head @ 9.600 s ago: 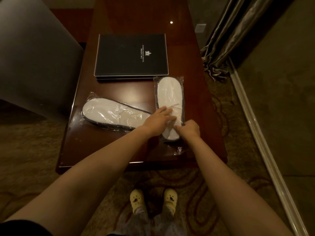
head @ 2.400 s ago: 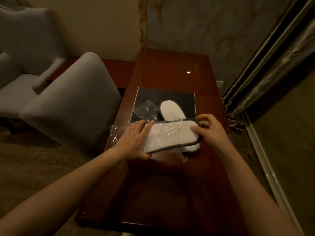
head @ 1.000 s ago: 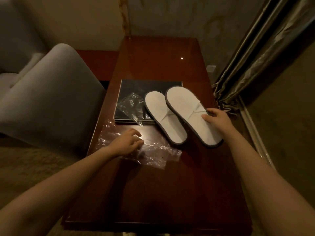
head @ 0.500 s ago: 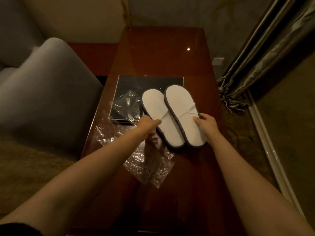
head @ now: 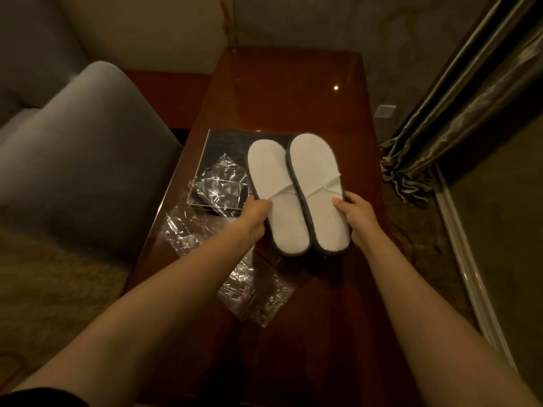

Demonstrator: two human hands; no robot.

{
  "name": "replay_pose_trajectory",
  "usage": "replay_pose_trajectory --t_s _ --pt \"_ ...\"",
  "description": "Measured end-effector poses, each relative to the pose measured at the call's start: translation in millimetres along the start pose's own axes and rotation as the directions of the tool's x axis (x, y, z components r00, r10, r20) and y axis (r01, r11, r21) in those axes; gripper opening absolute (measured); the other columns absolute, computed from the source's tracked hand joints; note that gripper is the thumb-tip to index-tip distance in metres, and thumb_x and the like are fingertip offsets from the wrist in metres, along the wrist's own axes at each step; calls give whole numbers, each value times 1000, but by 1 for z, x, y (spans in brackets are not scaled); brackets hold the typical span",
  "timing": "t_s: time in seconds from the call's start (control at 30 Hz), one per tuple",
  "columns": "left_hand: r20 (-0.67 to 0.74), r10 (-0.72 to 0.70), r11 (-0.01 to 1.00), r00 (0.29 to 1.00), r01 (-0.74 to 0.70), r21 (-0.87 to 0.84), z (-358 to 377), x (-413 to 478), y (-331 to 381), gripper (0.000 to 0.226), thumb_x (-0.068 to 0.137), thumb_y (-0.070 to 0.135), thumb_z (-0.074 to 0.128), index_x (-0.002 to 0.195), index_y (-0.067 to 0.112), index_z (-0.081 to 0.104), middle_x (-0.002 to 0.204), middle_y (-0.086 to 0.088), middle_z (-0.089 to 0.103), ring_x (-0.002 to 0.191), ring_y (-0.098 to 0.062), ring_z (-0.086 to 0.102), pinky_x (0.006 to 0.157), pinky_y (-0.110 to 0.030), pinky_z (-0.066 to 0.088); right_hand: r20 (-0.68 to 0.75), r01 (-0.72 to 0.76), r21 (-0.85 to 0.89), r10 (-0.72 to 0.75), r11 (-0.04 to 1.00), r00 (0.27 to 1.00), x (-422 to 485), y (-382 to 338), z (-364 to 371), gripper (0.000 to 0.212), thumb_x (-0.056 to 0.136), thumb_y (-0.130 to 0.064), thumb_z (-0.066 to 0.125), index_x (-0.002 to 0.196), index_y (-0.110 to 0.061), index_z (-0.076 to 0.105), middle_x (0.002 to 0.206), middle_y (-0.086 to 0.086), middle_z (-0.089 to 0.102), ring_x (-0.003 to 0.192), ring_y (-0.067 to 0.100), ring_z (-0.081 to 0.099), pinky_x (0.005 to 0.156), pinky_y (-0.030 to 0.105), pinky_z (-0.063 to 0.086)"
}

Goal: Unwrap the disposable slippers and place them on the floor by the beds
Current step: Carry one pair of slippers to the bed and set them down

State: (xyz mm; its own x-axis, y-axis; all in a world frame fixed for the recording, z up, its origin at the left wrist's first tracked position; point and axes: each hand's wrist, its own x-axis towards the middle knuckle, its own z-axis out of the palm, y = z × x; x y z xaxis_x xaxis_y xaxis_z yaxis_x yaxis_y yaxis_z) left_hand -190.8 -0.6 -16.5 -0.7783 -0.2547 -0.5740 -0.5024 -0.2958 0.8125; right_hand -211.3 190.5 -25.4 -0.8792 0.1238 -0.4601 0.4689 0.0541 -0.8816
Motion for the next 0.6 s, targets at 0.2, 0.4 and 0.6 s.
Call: replay_pose_trajectory --t_s 0.2,0.4,0.6 --pt "3 111 993 994 -111 -39 -47 -20 28 29 91 5 50 119 9 48 93 -2 63 72 -13 65 53 -27 52 65 78 127 -87 989 994 -15 -36 26 41 89 -10 57 129 -9 51 114 8 63 83 12 63 61 26 51" --pt "-82 242 957 967 -252 -142 -127 -42 59 33 89 6 53 122 12 54 114 -10 63 94 -25 62 81 -42 53 169 177 115 -195 977 966 -45 -71 111 43 90 -12 56 132 -11 47 118 7 60 88 16 60 68 31 51" --pt "-254 322 895 912 -380 -231 -245 -68 81 42 90 -1 44 132 7 42 111 -7 59 87 -16 60 71 -30 50 344 254 120 -280 960 896 -101 -82 234 43 90 -13 54 132 -10 44 118 6 57 89 13 58 67 28 50"
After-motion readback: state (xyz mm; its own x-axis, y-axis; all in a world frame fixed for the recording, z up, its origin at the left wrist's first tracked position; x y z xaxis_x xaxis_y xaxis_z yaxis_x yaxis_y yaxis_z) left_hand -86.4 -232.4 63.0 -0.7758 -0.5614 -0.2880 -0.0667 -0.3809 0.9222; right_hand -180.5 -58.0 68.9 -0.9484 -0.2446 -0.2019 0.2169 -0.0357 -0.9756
